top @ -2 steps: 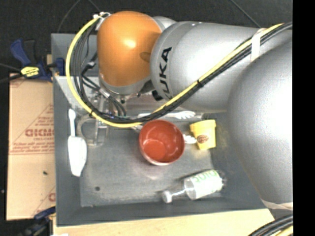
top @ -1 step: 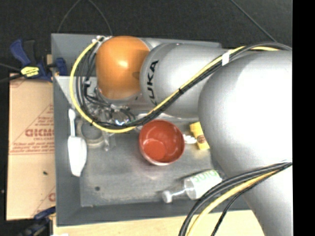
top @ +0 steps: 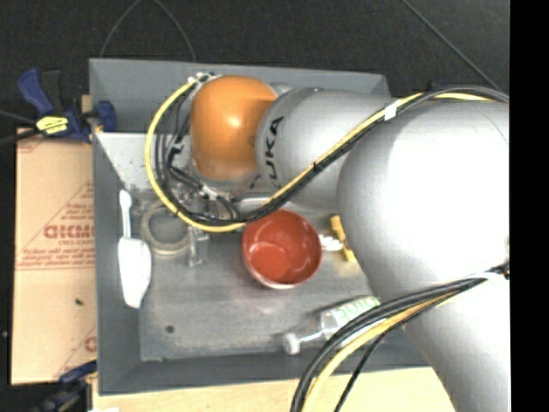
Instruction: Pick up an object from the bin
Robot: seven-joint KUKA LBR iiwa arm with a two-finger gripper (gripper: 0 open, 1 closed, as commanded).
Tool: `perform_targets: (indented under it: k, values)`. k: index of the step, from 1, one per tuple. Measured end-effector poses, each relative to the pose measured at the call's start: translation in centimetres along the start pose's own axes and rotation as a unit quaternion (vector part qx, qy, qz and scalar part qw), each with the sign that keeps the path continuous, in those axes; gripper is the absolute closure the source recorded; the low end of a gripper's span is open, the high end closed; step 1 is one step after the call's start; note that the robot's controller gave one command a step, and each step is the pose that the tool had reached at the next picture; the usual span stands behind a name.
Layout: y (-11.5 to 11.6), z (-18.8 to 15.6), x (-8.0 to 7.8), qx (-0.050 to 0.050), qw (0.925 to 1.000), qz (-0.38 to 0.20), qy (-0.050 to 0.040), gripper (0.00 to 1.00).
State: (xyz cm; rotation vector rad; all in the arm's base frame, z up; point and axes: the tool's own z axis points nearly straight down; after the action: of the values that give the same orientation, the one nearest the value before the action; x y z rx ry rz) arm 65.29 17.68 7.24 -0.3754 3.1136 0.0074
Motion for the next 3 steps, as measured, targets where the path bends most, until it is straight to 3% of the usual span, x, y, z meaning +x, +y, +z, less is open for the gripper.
perform_targets:
  k: [1,2,3]
  values:
    - [-3.5,0.1,1.5,0.001,0.9889,-0.148,0.0020,0.00]
    - [-0.6,-0.2,0.2,-0.001,0.9995,-0.032,-0.0036,0.00]
    - [-3.5,-0.1,1.4,0.000,0.9896,-0.144,0.0010,1.00]
